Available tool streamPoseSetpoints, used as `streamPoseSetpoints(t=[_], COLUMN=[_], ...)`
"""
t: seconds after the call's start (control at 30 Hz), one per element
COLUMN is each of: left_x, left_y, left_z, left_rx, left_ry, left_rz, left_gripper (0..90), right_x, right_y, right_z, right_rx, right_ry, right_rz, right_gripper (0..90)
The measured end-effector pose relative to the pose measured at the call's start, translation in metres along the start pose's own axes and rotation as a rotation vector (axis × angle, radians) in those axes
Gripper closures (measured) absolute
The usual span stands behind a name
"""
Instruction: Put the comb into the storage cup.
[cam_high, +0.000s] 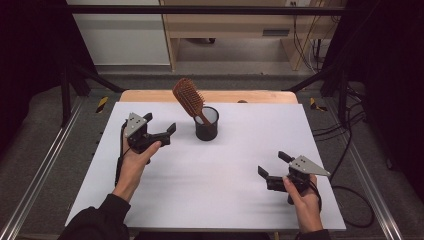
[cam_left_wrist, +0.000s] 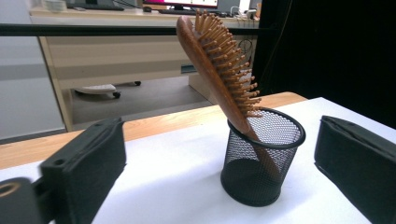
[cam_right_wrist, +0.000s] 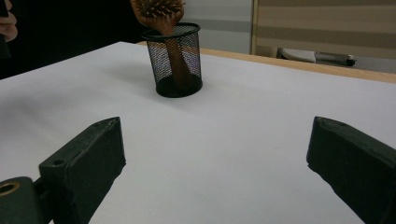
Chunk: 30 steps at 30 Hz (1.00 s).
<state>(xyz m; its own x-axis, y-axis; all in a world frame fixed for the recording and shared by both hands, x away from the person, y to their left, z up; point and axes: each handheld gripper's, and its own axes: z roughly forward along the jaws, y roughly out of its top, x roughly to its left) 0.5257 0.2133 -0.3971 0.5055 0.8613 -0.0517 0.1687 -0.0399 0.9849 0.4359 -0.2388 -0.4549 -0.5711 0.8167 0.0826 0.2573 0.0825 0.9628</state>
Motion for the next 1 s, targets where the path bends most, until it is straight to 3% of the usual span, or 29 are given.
streamPoseSetpoints(t=[0.47, 1.0], left_x=[0.002, 0.018], left_y=[-0.009, -0.019], left_z=[-0.029, -0.067], left_rx=[-0.008, -0.023], left_ry=[0.002, 0.020], left_rz=[0.035, 0.038], left_gripper=[1.8, 1.7], right_x=[-0.001, -0.002], right_y=[0.000, 0.000], right_z=[-0.002, -0.004], right_rx=[-0.010, -0.016], right_ry=[-0.003, -0.012], right_rz=[0.008, -0.007], right_gripper=[3.3, 3.3])
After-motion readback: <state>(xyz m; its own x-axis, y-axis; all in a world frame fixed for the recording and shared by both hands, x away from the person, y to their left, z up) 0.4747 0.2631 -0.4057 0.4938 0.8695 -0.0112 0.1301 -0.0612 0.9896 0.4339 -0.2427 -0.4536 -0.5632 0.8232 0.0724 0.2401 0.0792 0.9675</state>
